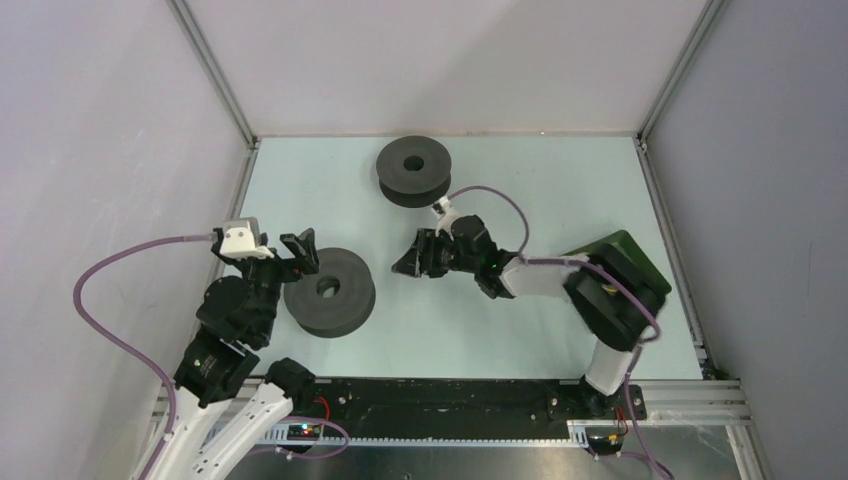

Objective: Wrap the cables
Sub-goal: Pick up the cable reel from the center of the board, then place the cable reel at the center of the board, then pick up the cable from the storage box, then move the cable reel to the center of the board.

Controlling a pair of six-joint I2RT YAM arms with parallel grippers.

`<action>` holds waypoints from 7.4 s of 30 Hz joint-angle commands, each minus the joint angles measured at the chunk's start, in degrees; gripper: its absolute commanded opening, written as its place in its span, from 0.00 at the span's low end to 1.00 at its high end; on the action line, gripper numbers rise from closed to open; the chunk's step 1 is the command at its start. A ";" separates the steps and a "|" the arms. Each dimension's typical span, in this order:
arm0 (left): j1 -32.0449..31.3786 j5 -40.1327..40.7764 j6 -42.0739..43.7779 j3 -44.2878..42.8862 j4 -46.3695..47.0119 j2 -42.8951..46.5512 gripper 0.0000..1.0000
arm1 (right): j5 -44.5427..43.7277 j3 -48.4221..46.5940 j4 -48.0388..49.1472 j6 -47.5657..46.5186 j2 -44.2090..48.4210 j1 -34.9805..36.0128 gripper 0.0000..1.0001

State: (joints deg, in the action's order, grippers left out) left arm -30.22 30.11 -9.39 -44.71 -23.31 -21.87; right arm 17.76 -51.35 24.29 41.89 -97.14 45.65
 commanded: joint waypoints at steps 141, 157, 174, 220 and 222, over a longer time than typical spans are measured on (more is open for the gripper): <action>-18.69 -2.51 -5.30 -20.13 2.07 -50.82 0.49 | -22.86 4.86 -56.36 -19.02 49.58 -33.58 0.45; -15.65 -5.63 -5.33 -23.30 11.38 -63.82 0.27 | -16.08 8.90 -55.24 -20.34 54.15 -34.69 0.45; -15.02 -20.80 12.66 -13.48 -2.19 -43.95 0.02 | -7.32 9.33 -55.84 -21.94 48.05 -48.55 0.45; -14.99 -13.82 7.82 -15.14 -8.59 -43.50 0.56 | -41.79 -4.14 -62.48 -20.42 46.04 -47.03 0.00; -15.01 -13.62 7.95 -15.14 -8.59 -43.35 0.56 | -43.72 -6.55 -62.74 -21.99 46.38 -46.99 0.00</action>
State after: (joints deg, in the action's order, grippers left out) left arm -45.43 15.49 -0.64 -57.52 -32.56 -66.81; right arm -19.38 -52.60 -37.15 22.15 -52.45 -1.61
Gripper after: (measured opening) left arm 0.562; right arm 0.009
